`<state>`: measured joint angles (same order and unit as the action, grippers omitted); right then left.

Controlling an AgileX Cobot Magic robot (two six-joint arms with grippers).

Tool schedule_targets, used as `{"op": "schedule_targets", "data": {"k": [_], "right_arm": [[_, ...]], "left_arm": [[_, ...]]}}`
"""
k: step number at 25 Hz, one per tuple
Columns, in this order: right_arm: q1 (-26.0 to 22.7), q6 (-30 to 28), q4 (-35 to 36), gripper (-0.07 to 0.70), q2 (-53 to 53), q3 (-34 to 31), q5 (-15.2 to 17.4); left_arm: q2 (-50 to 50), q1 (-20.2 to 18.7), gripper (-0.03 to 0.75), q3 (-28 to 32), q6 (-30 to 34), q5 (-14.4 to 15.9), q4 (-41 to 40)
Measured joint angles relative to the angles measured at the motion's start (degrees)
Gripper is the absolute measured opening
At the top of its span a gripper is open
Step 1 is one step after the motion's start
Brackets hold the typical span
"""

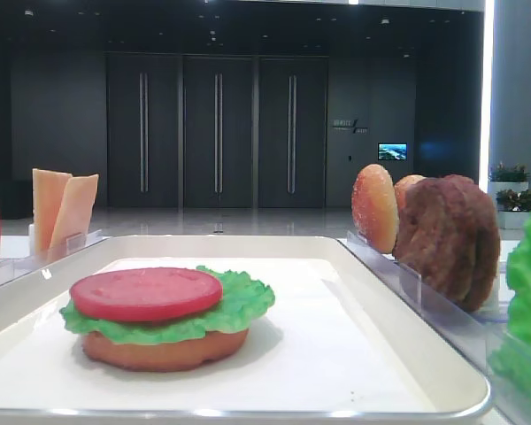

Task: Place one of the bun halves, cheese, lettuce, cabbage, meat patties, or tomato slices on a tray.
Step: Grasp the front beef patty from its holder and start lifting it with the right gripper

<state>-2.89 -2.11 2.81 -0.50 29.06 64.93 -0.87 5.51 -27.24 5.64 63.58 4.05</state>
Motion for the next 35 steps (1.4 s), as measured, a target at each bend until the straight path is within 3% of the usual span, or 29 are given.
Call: {"op": "schedule_targets", "data": {"k": [35], "right_arm": [[0.0, -0.1, 1.1, 0.274, 0.0, 0.0, 0.0]], "left_arm": [[0.0, 0.0, -0.007, 0.0, 0.0, 0.0, 0.0]]}}
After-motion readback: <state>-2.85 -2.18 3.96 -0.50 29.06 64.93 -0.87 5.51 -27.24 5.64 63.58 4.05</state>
